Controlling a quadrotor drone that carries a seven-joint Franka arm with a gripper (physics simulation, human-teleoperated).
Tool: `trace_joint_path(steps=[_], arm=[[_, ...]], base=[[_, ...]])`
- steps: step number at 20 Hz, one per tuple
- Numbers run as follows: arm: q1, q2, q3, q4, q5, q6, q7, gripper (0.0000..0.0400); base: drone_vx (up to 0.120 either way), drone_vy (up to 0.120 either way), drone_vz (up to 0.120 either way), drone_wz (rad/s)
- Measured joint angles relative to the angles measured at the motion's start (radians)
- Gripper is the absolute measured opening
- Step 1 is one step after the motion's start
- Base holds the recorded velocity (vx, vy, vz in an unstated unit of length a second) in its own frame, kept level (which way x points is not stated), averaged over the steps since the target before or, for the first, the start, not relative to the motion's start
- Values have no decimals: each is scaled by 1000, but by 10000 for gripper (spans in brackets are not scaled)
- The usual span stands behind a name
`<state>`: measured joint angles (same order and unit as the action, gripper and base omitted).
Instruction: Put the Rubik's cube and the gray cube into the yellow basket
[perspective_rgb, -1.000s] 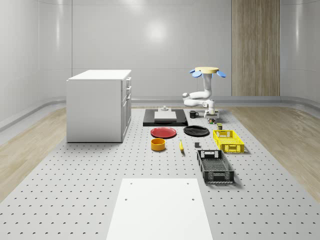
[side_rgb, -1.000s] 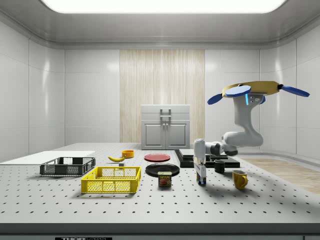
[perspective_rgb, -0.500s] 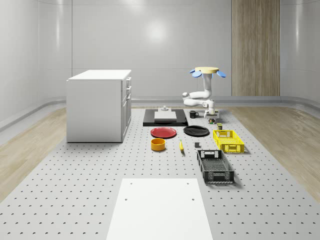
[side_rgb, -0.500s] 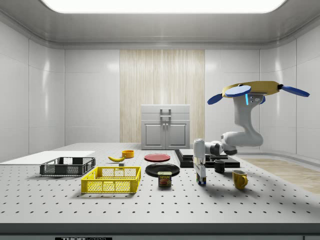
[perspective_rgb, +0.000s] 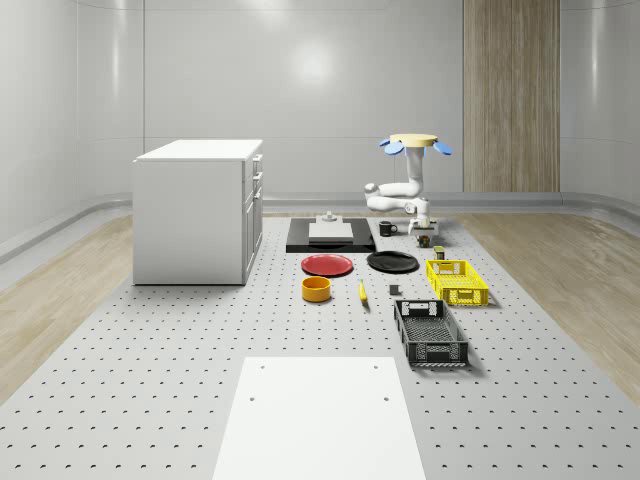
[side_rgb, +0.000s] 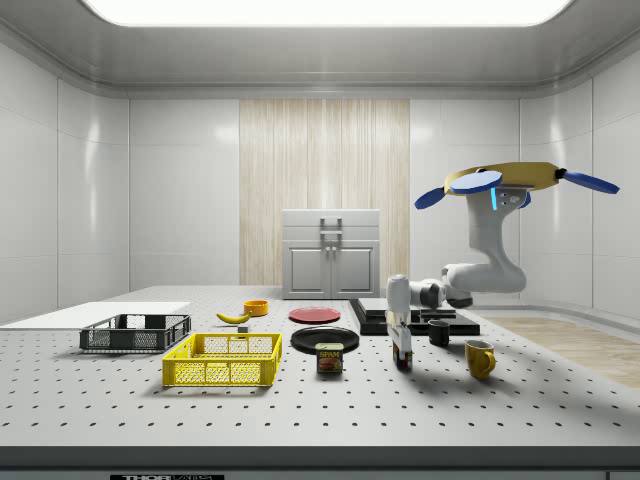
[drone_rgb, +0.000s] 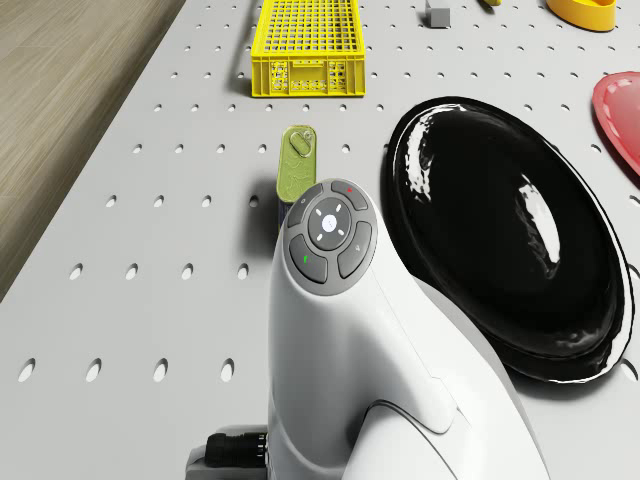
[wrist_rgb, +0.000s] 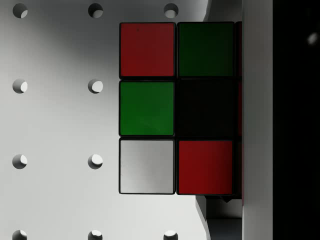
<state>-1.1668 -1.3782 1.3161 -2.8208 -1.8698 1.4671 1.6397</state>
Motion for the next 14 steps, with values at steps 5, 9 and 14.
trace_joint_path(steps=[5,9,14], arm=[[-7,-10,61,-8,61,-11,10,325],[-11,-22,85,-10,87,-7,16,325],[-15,-38,98,-10,105,5,20,325]], base=[[0,0,120,0],[0,0,120,0],[80,0,120,0]])
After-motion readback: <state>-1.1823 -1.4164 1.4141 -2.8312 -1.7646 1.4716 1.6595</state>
